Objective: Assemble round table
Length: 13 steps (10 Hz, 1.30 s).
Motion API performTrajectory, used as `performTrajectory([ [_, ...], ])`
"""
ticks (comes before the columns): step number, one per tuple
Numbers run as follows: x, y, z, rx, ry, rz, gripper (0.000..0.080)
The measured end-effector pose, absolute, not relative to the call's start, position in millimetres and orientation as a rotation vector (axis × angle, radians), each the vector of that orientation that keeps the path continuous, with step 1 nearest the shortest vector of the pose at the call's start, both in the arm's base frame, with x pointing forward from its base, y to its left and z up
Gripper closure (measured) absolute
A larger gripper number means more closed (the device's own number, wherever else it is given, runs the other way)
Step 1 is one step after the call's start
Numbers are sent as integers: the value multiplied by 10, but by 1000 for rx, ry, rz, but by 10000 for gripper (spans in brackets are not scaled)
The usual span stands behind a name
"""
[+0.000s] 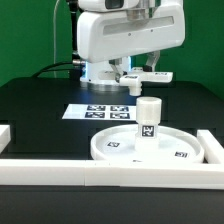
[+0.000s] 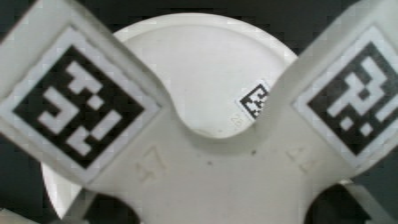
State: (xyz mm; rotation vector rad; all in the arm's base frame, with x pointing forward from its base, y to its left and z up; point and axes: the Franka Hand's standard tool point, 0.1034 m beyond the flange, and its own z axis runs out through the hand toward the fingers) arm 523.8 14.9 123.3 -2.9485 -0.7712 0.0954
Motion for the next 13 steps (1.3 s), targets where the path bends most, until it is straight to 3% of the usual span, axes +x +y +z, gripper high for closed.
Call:
performTrajectory([
  [2, 5242, 154, 1234, -2948, -773, 95, 351],
  [6, 5567, 355, 1440, -2939, -804, 51, 351],
  [13, 5606, 379, 1352, -2922, -862, 53, 351],
])
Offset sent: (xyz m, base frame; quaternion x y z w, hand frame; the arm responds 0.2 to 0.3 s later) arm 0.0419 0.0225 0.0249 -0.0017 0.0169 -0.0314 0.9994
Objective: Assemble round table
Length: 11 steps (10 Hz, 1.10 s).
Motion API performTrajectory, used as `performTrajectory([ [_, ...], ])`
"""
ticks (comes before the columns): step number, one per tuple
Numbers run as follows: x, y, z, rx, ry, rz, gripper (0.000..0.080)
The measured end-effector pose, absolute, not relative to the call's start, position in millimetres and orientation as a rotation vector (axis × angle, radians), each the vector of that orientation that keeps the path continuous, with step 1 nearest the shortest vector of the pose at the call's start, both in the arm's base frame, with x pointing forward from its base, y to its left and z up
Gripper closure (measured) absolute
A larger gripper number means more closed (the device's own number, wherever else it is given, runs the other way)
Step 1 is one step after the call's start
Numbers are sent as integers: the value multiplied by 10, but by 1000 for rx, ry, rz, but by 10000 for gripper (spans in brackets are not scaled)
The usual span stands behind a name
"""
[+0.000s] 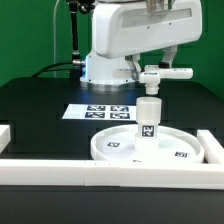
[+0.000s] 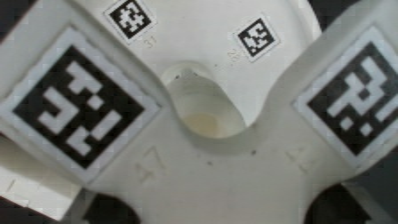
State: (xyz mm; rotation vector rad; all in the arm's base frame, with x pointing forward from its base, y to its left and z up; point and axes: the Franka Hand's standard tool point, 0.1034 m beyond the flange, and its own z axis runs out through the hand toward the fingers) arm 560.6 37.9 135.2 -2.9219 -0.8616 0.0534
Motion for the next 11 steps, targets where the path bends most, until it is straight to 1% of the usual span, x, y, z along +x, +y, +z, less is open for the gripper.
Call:
performTrajectory([
  [3, 5575, 355, 1261, -2919, -853, 76, 351],
  [8, 5555, 341, 1192, -2923, -849, 74, 351],
  [11, 5535, 329, 1101, -2919, -845, 95, 351],
])
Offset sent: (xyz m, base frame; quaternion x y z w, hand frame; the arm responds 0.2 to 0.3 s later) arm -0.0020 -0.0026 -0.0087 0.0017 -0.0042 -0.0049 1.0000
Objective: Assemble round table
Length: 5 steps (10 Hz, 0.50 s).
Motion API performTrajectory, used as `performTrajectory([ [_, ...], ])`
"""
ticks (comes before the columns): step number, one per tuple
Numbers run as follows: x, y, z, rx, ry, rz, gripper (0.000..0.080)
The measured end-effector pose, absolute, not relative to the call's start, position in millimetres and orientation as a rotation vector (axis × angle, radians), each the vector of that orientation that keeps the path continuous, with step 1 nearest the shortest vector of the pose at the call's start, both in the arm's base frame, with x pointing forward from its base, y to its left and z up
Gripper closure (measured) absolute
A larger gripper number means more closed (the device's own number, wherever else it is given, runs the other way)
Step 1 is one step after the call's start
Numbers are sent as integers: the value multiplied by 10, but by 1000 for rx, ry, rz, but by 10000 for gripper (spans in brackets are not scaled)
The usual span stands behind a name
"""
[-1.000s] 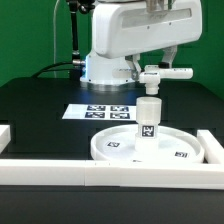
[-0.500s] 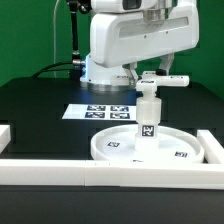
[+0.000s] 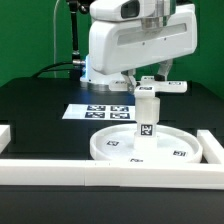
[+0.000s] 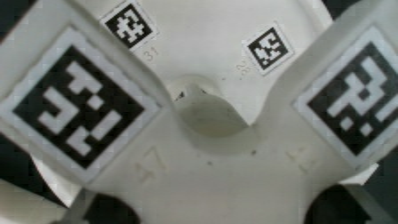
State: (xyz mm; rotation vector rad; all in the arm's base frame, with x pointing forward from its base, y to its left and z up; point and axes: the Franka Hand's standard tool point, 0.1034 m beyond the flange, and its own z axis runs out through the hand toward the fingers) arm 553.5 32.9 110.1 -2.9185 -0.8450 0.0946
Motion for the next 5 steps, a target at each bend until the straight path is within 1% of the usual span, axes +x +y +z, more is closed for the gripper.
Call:
performTrajectory([
  [2, 5520, 335, 1048, -2916, -846, 104, 351],
  [5, 5529, 341, 1045, -2916, -857, 99, 351],
])
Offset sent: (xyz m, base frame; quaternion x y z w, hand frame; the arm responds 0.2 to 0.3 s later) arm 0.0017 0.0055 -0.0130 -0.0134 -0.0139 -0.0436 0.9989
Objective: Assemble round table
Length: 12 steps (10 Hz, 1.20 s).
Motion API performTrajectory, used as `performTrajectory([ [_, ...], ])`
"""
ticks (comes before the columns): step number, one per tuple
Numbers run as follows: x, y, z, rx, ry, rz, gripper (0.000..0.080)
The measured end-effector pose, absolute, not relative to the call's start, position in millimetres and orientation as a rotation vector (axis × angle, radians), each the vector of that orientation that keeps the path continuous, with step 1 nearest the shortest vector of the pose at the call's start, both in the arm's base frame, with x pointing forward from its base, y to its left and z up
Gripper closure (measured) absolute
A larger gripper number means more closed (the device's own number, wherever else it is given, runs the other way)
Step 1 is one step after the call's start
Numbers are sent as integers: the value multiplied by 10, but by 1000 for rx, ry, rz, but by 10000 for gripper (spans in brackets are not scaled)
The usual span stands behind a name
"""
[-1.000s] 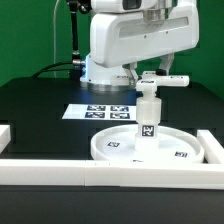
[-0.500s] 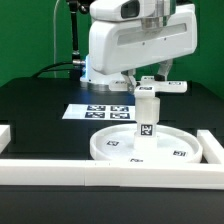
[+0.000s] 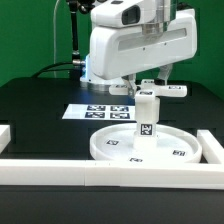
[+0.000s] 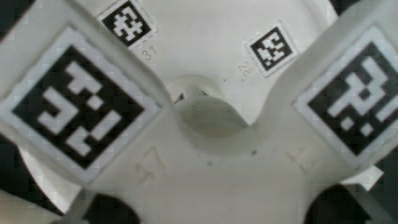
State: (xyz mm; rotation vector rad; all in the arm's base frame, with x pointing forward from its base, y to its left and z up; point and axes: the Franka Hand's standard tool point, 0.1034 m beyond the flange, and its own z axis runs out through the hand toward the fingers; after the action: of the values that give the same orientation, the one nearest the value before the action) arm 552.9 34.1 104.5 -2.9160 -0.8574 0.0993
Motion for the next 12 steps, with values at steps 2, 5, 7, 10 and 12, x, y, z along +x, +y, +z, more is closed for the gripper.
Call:
performTrajectory([
  [2, 5531, 339, 1048, -2915, -858, 98, 351],
  [5, 5531, 338, 1048, -2915, -858, 98, 351],
  [7, 5532, 339, 1048, -2919, -842, 98, 351],
  [10, 5538, 337, 1047, -2944, -754, 94, 351],
  [12, 5537, 338, 1040, -3008, -363, 81, 351],
])
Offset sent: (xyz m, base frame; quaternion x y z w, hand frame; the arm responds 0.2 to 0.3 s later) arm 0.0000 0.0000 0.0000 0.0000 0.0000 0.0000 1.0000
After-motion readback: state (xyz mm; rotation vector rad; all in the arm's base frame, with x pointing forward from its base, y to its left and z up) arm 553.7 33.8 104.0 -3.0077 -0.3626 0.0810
